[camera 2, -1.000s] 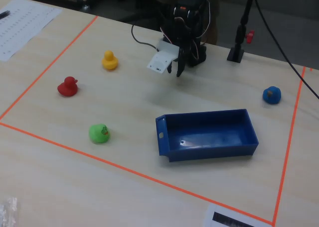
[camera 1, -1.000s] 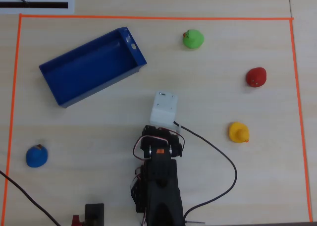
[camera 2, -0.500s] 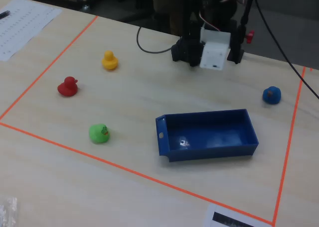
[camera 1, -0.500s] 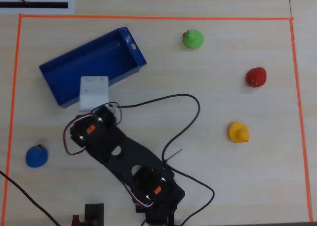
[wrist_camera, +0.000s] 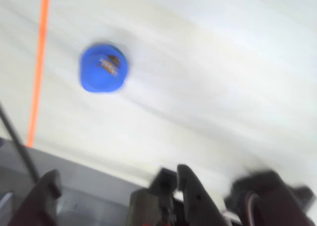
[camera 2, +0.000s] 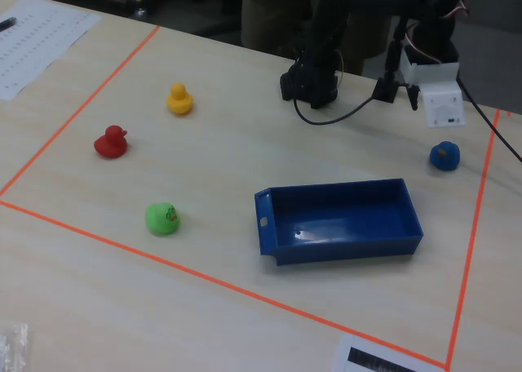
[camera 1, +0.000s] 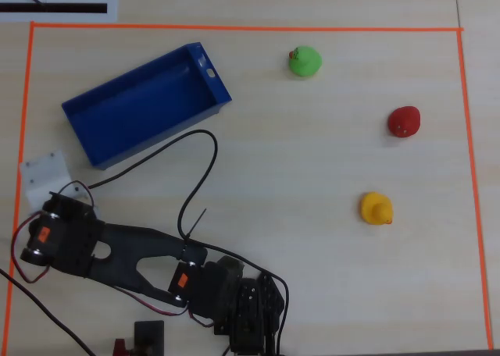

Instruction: Grasp blue duck and put it into box.

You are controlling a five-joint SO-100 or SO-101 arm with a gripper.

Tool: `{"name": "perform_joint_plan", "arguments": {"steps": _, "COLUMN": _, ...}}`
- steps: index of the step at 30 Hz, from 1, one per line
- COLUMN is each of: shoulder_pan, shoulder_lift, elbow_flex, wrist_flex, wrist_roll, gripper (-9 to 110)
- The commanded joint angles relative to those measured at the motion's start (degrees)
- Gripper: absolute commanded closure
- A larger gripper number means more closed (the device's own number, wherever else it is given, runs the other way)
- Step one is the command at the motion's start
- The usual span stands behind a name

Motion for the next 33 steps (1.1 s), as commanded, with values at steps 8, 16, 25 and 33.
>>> {"name": "perform_joint_plan", "arguments": {"steps": 8, "shoulder_pan": -1.14, "shoulder_lift": -11.34, "elbow_flex": 0.97, "wrist_flex": -15.12, "wrist_roll": 0.88, "gripper": 68}}
{"name": "perform_joint_plan", "arguments": {"steps": 16, "shoulder_pan": -1.49, "shoulder_lift": -12.83, "elbow_flex": 5.01, "wrist_flex": -18.72, "wrist_roll": 2.81, "gripper": 69}}
{"name": "perform_joint_plan", "arguments": {"steps": 25, "shoulder_pan": -1.58, "shoulder_lift": -14.41, "elbow_flex": 10.81, "wrist_flex": -22.94, "wrist_roll": 4.39, "gripper": 69}}
{"name": "perform_joint_plan", "arguments": {"steps": 33, "shoulder_pan": -1.23, "shoulder_lift": -16.0, "elbow_flex": 10.37, "wrist_flex": -22.68, "wrist_roll": 6.15, "gripper": 101}}
